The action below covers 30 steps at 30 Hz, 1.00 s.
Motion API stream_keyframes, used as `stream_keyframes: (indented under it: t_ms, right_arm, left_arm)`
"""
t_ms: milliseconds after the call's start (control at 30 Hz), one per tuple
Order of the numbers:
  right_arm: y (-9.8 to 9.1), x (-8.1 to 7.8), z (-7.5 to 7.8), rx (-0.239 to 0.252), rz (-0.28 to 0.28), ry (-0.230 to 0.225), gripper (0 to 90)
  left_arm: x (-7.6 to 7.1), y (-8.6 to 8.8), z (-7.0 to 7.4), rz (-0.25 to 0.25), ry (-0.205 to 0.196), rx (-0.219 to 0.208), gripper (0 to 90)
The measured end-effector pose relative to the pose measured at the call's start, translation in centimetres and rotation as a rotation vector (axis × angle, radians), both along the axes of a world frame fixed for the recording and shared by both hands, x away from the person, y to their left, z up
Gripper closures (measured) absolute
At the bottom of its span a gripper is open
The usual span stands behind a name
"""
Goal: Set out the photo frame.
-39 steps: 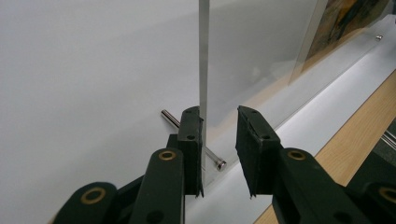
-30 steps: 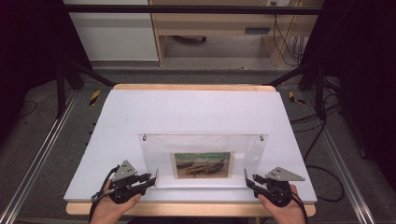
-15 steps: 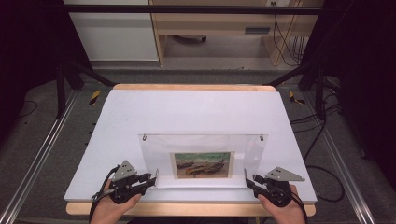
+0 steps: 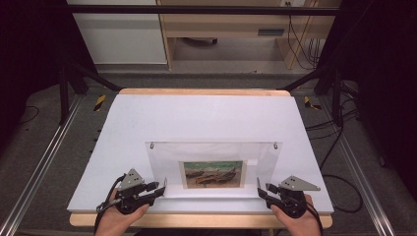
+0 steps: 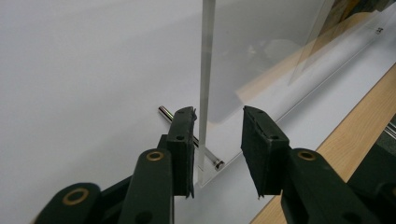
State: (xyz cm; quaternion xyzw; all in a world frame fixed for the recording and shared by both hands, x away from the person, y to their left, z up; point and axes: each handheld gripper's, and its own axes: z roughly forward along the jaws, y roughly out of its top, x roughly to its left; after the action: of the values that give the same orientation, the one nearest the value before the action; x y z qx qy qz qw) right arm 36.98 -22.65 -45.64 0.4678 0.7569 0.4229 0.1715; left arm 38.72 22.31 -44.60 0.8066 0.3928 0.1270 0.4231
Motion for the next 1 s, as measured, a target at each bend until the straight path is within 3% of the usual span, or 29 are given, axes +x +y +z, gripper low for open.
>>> stream_keyframes:
  t_ms: [100,233,300,467,767,1000]
  right_arm:
    - [0.1,0.0,0.0,-0.001,0.0,-0.004,55.1]
    - [0.3,0.2,-0.1,-0.016,-0.006,-0.015,40.8]
    - [0.3,0.3,0.0,-0.016,-0.006,-0.022,32.6]
    - [0.1,0.2,0.0,-0.032,-0.016,-0.052,17.9]
    - [-1.4,-1.6,0.7,-0.049,-0.028,-0.125,9.4]
    - [-2.8,-2.6,0.9,-0.065,-0.089,-0.149,12.3]
  left_arm:
    - [0.1,0.1,0.0,0.009,-0.011,-0.007,57.4]
    - [0.2,0.3,0.1,0.017,-0.017,-0.023,47.8]
    - [0.3,0.3,0.1,0.038,-0.01,-0.015,37.3]
    - [0.0,0.7,0.3,0.034,-0.015,-0.021,20.0]
    - [-0.6,2.1,0.8,-0.001,-0.061,-0.034,8.3]
    - [-0.6,3.6,1.1,0.017,-0.097,-0.021,7.5]
